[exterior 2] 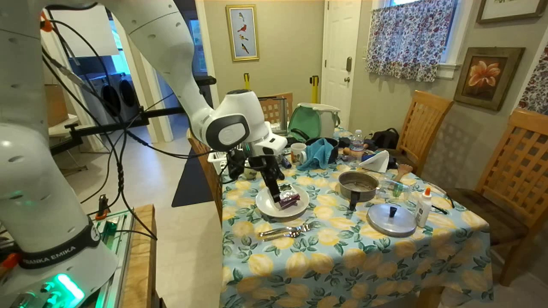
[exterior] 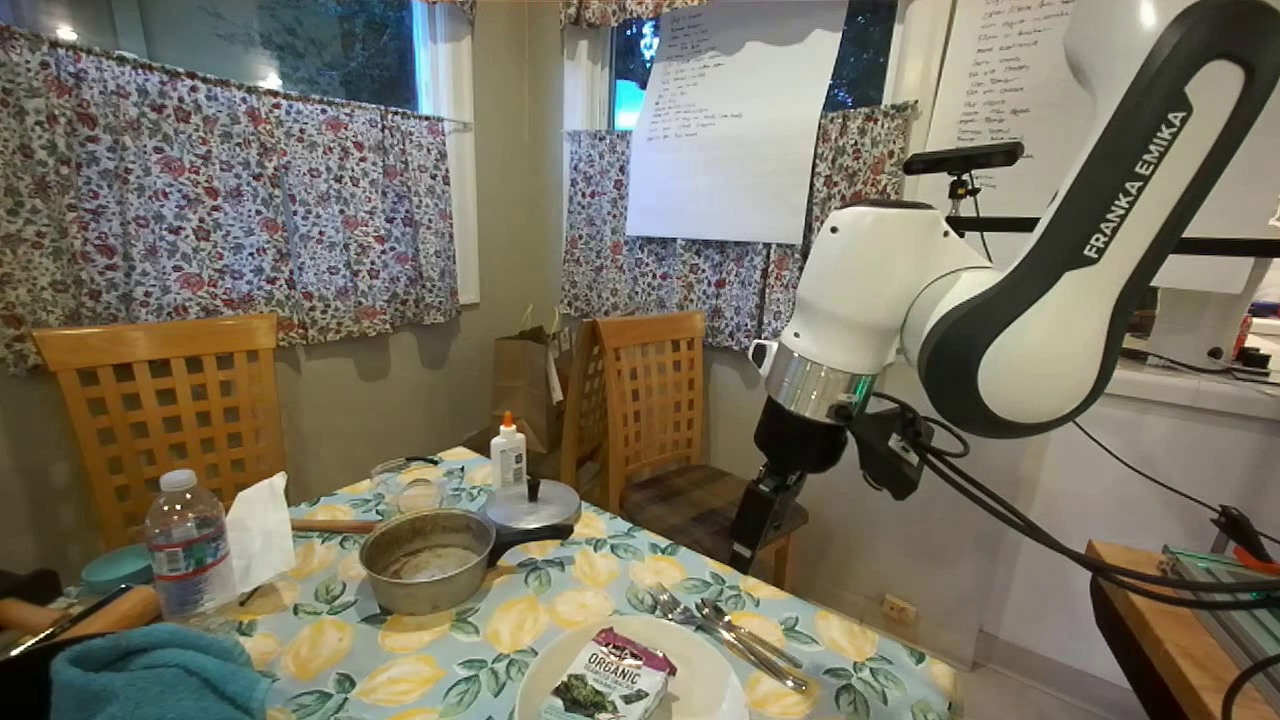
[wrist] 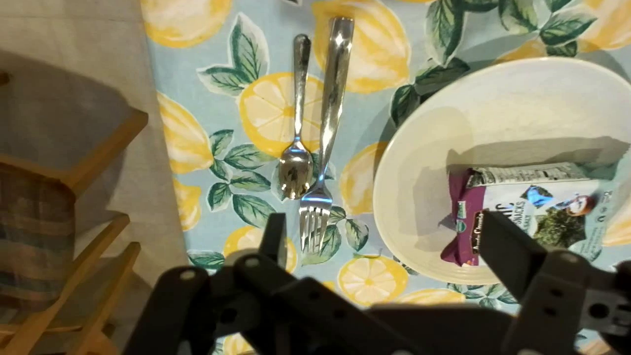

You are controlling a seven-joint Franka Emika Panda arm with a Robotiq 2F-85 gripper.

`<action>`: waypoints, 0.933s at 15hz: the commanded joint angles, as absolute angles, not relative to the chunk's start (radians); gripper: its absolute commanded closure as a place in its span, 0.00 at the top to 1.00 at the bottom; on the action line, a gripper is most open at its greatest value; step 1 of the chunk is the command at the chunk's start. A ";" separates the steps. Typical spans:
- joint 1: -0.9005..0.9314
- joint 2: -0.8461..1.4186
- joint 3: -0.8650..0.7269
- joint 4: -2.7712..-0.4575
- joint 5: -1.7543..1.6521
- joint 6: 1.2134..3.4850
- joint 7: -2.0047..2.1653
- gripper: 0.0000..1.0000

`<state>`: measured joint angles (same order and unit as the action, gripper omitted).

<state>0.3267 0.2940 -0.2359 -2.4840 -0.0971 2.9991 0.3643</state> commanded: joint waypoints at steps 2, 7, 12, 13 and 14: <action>0.465 0.251 -0.378 -2.509 -0.226 2.976 0.508 1.00; 0.655 0.255 -0.556 -2.510 -0.308 2.983 0.623 1.00; 0.847 0.268 -0.745 -2.510 -0.392 3.024 0.748 1.00; 0.787 0.291 -0.682 -2.484 -0.340 3.004 0.686 1.00; 0.816 0.291 -0.710 -2.484 -0.349 3.005 0.704 1.00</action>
<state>0.8168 0.2912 -0.7104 -2.4844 -0.3496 3.0056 0.7042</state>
